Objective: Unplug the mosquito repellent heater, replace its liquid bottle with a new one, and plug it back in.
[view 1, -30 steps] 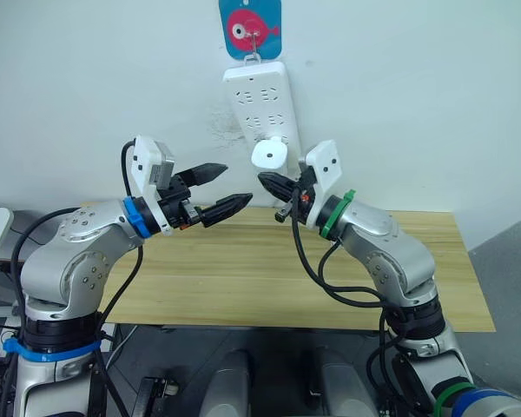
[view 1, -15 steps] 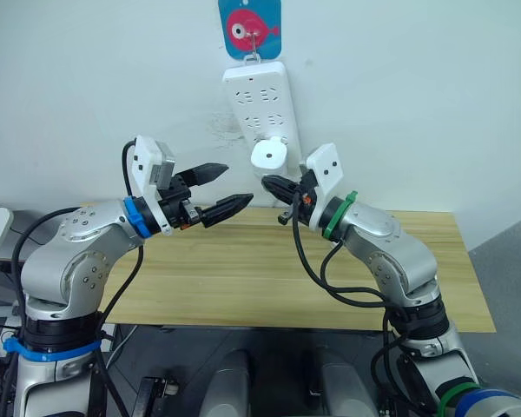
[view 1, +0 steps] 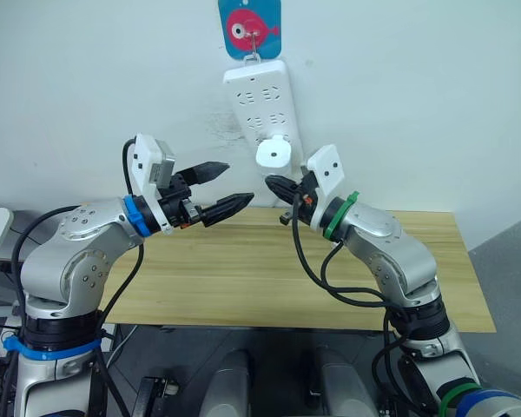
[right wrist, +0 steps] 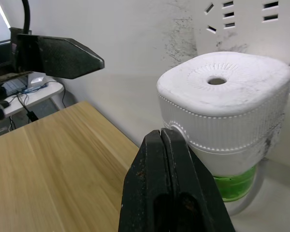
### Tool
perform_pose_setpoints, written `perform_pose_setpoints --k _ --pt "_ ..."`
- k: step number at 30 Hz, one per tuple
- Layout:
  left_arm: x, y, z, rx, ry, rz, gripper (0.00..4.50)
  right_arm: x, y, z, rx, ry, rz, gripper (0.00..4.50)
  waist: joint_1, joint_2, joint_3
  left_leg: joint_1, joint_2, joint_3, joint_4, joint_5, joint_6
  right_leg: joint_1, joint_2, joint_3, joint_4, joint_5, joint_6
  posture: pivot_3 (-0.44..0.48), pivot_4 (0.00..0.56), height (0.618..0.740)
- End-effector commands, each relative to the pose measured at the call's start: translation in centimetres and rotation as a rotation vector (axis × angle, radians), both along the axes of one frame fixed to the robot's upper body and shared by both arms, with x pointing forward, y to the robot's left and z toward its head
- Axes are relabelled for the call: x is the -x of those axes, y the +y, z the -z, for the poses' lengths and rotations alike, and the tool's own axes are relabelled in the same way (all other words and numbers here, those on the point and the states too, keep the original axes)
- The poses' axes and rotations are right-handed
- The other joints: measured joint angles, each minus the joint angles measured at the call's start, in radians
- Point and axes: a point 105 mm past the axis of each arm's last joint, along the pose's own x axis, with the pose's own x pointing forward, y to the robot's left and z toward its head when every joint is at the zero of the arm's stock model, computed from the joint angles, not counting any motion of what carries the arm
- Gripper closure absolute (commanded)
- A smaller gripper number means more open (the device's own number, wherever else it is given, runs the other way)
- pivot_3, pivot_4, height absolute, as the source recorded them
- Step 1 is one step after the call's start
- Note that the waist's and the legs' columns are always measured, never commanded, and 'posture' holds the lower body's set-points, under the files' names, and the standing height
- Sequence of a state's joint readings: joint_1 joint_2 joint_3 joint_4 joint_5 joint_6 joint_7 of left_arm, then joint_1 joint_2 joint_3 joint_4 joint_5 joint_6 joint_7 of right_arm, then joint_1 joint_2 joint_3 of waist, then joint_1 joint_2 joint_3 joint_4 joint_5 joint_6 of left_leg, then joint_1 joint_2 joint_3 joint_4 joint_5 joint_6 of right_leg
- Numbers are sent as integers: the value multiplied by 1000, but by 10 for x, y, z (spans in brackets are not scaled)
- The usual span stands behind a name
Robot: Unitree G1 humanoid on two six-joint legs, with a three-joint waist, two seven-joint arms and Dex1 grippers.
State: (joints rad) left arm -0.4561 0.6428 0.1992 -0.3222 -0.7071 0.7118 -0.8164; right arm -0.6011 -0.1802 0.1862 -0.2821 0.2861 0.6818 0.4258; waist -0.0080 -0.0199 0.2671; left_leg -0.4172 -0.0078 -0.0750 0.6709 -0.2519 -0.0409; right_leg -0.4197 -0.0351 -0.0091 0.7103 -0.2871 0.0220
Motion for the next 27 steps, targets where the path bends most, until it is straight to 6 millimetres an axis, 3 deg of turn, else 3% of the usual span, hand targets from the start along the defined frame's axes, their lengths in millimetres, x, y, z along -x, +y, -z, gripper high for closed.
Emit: perform_pose_setpoints --k 1,11,20,27 --pt "3 -4 -8 0 -44 19 0 -7 -23 -12 -16 -62 95 4486 1 0 0 0 0 0 0 0 0 0 0 0 0 0 0 81 222 740" --pt "1 -5 -8 -1 -42 26 0 -4 -35 -12 -6 -62 102 4486 5 0 0 0 0 0 0 0 0 0 0 0 0 0 0 65 225 740" --pt "1 -6 -7 -4 -40 34 0 16 -15 -18 -66 -22 -32 4486 -2 0 0 0 0 0 -3 0 0 -1 0 0 -1 0 0 61 227 740" --pt "2 -5 -8 -6 -38 33 0 28 -6 -6 -29 32 -88 4486 -1 0 0 0 0 0 -5 0 -1 0 0 0 -4 0 0 67 232 740"
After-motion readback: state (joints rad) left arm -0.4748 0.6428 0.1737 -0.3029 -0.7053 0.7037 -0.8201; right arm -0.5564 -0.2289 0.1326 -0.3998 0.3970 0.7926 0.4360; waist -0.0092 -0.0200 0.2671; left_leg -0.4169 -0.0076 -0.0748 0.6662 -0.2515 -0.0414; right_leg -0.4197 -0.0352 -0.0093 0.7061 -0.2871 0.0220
